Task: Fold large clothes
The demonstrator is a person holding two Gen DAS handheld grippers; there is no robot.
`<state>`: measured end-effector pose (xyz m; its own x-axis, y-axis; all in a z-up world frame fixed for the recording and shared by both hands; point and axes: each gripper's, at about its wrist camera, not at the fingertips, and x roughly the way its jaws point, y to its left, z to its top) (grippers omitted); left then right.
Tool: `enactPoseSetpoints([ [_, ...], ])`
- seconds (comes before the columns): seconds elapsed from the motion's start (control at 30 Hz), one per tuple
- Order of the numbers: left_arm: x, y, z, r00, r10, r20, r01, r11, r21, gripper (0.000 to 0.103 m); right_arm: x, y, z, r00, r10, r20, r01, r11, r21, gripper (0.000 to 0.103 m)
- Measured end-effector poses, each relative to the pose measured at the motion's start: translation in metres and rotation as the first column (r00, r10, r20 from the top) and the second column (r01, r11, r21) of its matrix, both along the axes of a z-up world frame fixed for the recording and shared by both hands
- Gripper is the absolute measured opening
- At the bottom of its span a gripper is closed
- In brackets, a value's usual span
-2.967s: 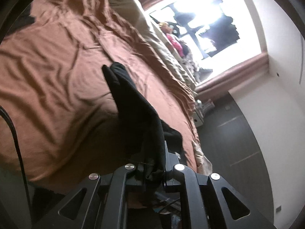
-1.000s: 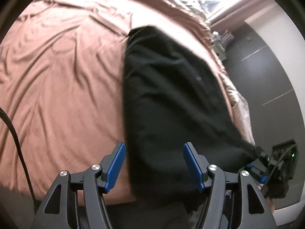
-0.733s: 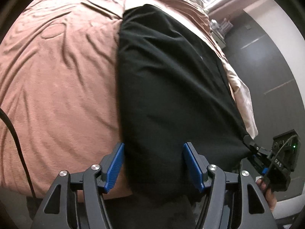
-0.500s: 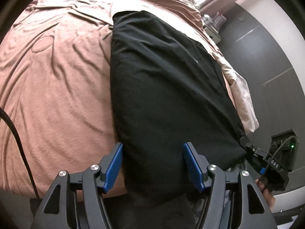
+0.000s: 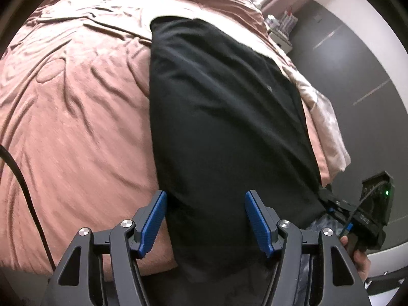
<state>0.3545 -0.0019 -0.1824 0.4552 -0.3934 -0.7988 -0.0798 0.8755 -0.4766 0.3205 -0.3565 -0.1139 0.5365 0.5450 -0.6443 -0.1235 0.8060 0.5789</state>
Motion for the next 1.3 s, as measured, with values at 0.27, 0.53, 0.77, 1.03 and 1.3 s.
enactPoseSetpoints([
  [0.27, 0.023, 0.029, 0.004, 0.998, 0.065, 0.013, -0.064, 0.997, -0.031, 0.066, 0.044, -0.002, 0.025, 0.998, 0.06, 0.025, -0.06, 0.998, -0.009, 0.07],
  [0.53, 0.059, 0.045, 0.001, 0.995, 0.094, 0.015, -0.093, 0.994, -0.063, 0.066, 0.127, 0.02, 0.016, 0.984, 0.176, -0.037, -0.176, 0.984, 0.003, 0.078],
  [0.77, 0.093, 0.049, -0.011, 0.996, 0.091, -0.012, -0.092, 0.992, -0.083, 0.066, 0.193, 0.026, -0.007, 0.966, 0.232, -0.116, -0.225, 0.972, 0.07, 0.078],
  [1.03, 0.121, 0.051, -0.021, 0.996, 0.088, -0.024, -0.09, 0.99, -0.106, 0.066, 0.23, 0.031, -0.03, 0.94, 0.313, -0.136, -0.288, 0.942, 0.171, 0.078],
  [1.3, 0.136, 0.044, -0.023, 0.995, 0.099, -0.025, -0.101, 0.991, -0.092, 0.066, 0.261, 0.056, -0.044, 0.905, 0.401, -0.145, -0.36, 0.901, 0.241, 0.076],
])
